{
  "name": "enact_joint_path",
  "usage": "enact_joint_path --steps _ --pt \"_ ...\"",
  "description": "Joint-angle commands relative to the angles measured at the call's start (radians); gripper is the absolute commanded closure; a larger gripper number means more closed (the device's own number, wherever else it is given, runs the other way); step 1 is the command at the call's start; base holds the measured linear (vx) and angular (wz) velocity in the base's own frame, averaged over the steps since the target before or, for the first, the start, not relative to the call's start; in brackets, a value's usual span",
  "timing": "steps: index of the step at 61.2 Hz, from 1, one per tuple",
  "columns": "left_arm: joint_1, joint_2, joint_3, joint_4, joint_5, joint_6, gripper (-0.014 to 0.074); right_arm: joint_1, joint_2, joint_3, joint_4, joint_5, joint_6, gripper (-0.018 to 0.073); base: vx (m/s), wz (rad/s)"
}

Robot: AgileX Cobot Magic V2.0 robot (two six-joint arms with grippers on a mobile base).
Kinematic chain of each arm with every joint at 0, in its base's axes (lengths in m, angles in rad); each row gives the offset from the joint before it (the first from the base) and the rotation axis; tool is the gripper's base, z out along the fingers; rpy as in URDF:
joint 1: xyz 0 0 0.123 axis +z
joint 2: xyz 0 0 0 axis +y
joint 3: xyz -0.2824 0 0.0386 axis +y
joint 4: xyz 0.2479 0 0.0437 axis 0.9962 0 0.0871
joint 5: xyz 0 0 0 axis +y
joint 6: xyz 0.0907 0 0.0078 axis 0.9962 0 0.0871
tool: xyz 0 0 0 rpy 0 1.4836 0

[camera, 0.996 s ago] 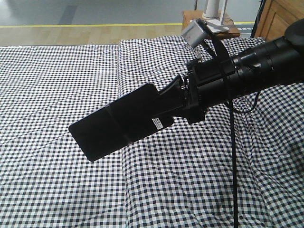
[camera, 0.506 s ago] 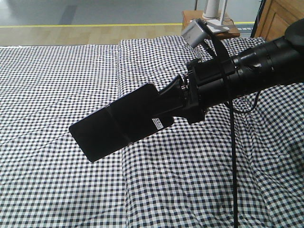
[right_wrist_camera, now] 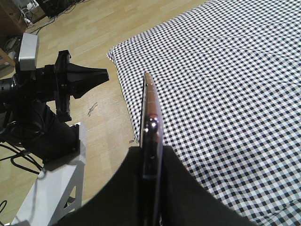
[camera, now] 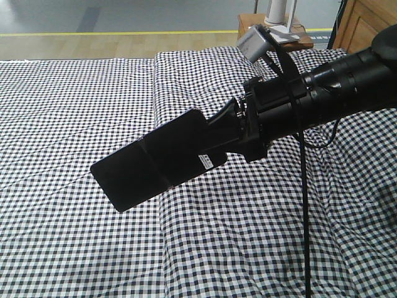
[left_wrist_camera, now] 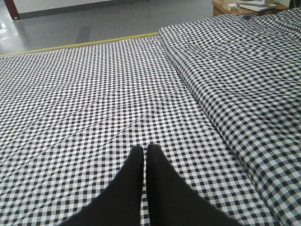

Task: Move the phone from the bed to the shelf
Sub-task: 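Raise the held phone with the right gripper above the bed, then drive the base away from the bed holding the phone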

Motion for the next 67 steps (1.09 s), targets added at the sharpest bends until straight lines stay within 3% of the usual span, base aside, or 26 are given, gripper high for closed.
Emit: enact_joint_path --steps 1,28,67 --pt "-0.006 -0.004 -0.023 -0.009 -0.073 -0.006 0.0595 -0.002 -0.044 -0.028 0.084 0.074 -0.004 0.0561 0.0 0.0" --pt "-0.006 -0.004 -0.023 -0.009 -0.073 -0.006 0.0595 -0.002 -0.044 -0.028 0.084 0.074 -0.009 0.0561 -0.02 0.09" --pt "-0.006 -0.004 -0.023 -0.009 -0.073 -0.006 0.0595 -0.002 -0.044 -0.028 0.084 0.074 -0.008 0.0561 -0.1 0.4"
